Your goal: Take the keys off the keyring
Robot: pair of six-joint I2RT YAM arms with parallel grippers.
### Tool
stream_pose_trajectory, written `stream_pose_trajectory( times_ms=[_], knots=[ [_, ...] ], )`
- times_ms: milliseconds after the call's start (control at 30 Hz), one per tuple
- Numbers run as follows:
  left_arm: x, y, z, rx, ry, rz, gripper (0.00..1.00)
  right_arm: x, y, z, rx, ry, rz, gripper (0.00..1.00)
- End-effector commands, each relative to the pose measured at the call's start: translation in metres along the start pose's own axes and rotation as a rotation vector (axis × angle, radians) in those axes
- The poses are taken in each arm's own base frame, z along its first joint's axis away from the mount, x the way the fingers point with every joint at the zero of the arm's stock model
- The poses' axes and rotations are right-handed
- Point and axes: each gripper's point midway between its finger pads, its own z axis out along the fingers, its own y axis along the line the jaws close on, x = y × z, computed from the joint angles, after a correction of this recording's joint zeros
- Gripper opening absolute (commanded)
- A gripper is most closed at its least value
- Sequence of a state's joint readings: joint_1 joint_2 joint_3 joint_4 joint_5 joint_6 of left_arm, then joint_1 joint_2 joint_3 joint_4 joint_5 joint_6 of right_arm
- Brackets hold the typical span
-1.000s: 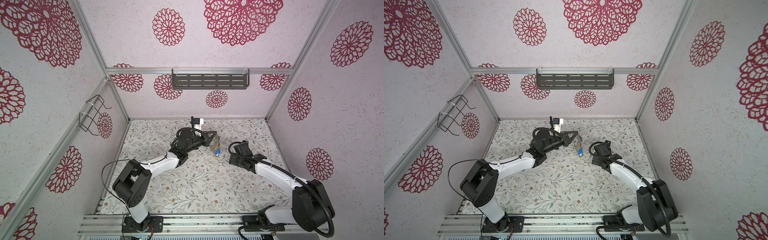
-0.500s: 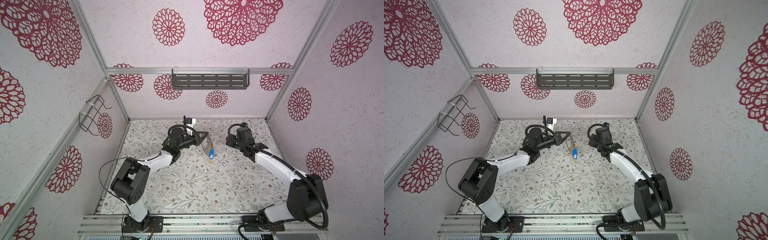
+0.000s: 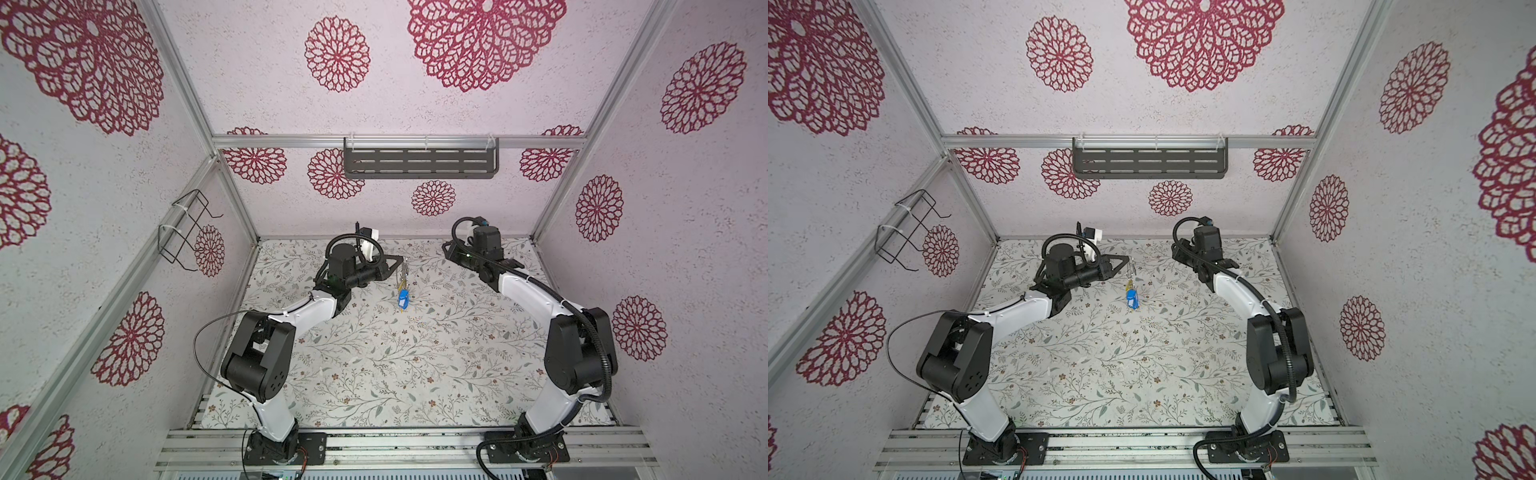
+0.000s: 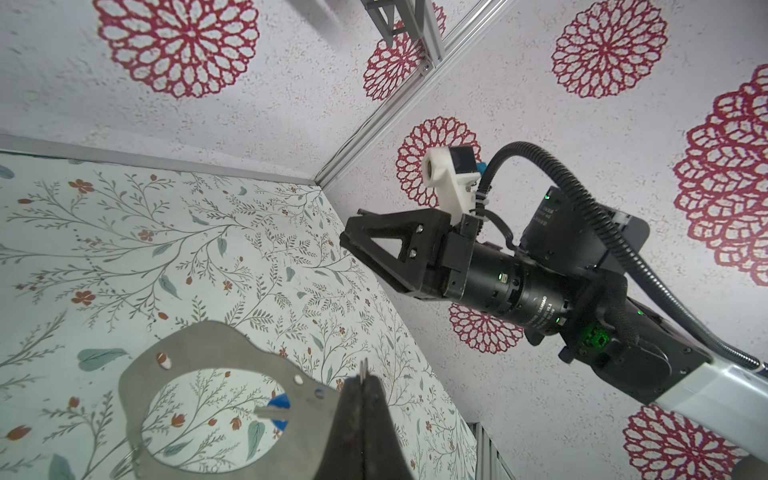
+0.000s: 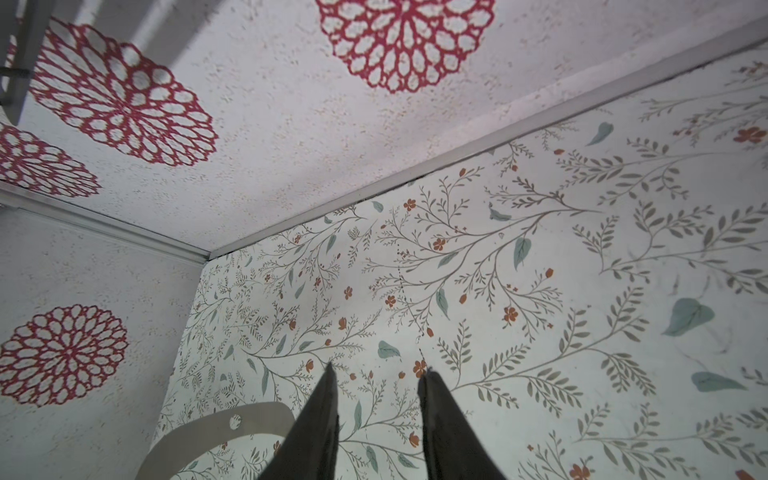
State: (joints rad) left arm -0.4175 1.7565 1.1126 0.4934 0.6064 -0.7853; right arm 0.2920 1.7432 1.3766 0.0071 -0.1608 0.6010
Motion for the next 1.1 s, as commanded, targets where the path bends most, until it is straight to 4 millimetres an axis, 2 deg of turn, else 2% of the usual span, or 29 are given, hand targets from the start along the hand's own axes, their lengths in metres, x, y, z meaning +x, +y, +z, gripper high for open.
stream_pose_trajectory(
  times_ms=[0, 67, 167, 233, 333, 467, 667, 767, 833, 967, 1067],
  knots=[
    [0.009, -0.004, -0.007, -0.013, 0.013, 0.005, 0.00, -0.016, 0.023, -0.004, -0.063, -0.001, -0.089, 0.35],
    [0.014, -0.005, -0.007, -0.007, 0.032, -0.028, 0.00, -0.012, 0.030, -0.008, -0.087, 0.045, -0.061, 0.34],
    [0.020, -0.009, -0.005, 0.008, 0.056, -0.042, 0.00, 0.006, 0.040, -0.021, -0.162, 0.094, -0.002, 0.34],
    [0.026, -0.004, -0.003, -0.016, 0.059, -0.045, 0.00, 0.019, 0.043, -0.030, -0.221, 0.113, 0.023, 0.34],
    [0.030, -0.001, -0.002, -0.045, 0.061, -0.045, 0.00, 0.031, 0.048, -0.040, -0.245, 0.181, -0.015, 0.34],
    [0.016, -0.014, -0.006, -0.008, -0.003, -0.022, 0.00, 0.039, 0.056, -0.055, -0.238, 0.293, -0.062, 0.34],
    [-0.007, -0.049, -0.008, 0.118, -0.057, 0.010, 0.00, 0.020, 0.078, -0.082, -0.324, 0.210, -0.088, 0.30],
    [-0.018, -0.065, -0.010, 0.199, -0.079, -0.001, 0.00, 0.011, 0.090, -0.087, -0.390, 0.161, -0.080, 0.15],
    [-0.028, -0.072, -0.012, 0.256, -0.098, -0.022, 0.00, 0.009, 0.099, -0.088, -0.460, 0.167, -0.053, 0.10],
    [-0.056, -0.078, -0.017, 0.369, -0.153, -0.057, 0.00, -0.005, 0.118, -0.088, -0.599, 0.146, -0.019, 0.09],
    [-0.071, -0.075, -0.015, 0.406, -0.212, -0.100, 0.00, -0.014, 0.116, -0.082, -0.622, 0.139, 0.029, 0.09]
  ],
)
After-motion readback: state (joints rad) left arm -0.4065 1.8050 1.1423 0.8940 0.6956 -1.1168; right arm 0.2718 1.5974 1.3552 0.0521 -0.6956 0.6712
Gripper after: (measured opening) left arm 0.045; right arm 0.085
